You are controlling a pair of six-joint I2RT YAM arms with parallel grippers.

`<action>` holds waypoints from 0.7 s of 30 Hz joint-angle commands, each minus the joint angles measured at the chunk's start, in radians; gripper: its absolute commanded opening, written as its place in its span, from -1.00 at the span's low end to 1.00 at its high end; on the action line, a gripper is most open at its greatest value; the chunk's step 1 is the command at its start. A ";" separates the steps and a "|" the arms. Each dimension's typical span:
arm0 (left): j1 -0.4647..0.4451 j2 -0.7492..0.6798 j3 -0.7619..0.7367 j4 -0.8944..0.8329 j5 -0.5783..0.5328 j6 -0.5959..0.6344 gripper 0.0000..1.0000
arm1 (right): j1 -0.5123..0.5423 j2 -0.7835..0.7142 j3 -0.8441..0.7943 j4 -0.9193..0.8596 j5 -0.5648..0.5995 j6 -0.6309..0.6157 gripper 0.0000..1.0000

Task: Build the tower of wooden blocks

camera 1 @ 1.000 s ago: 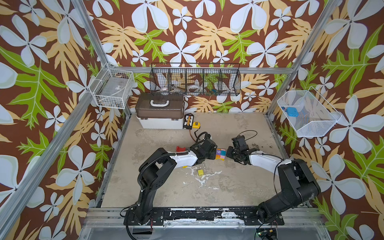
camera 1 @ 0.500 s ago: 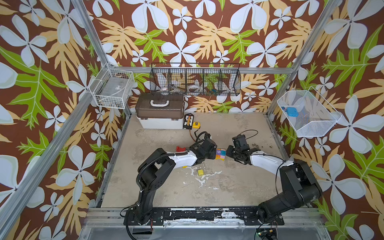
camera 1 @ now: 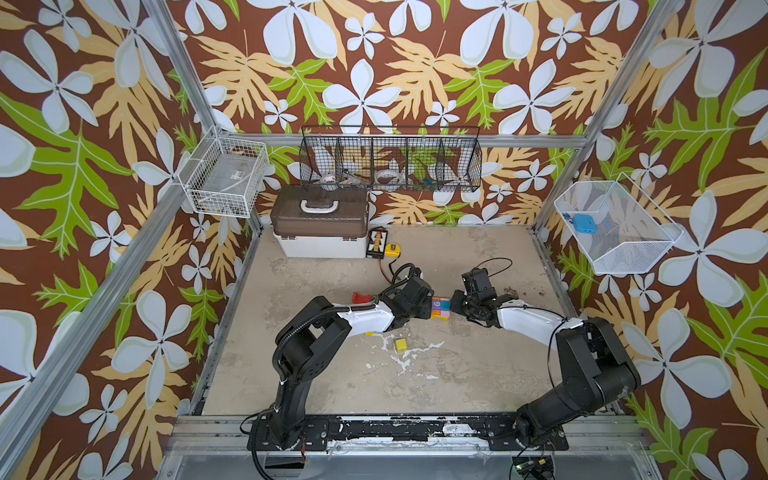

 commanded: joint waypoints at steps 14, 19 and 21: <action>-0.001 -0.016 0.002 -0.014 -0.029 0.008 0.21 | 0.001 -0.023 0.000 -0.023 0.060 0.011 -0.21; -0.001 -0.034 0.006 -0.044 -0.064 0.026 0.22 | 0.002 -0.047 -0.002 -0.035 0.084 0.011 -0.21; 0.001 -0.051 0.007 -0.058 -0.081 0.035 0.22 | 0.002 -0.060 -0.003 -0.040 0.097 0.009 -0.21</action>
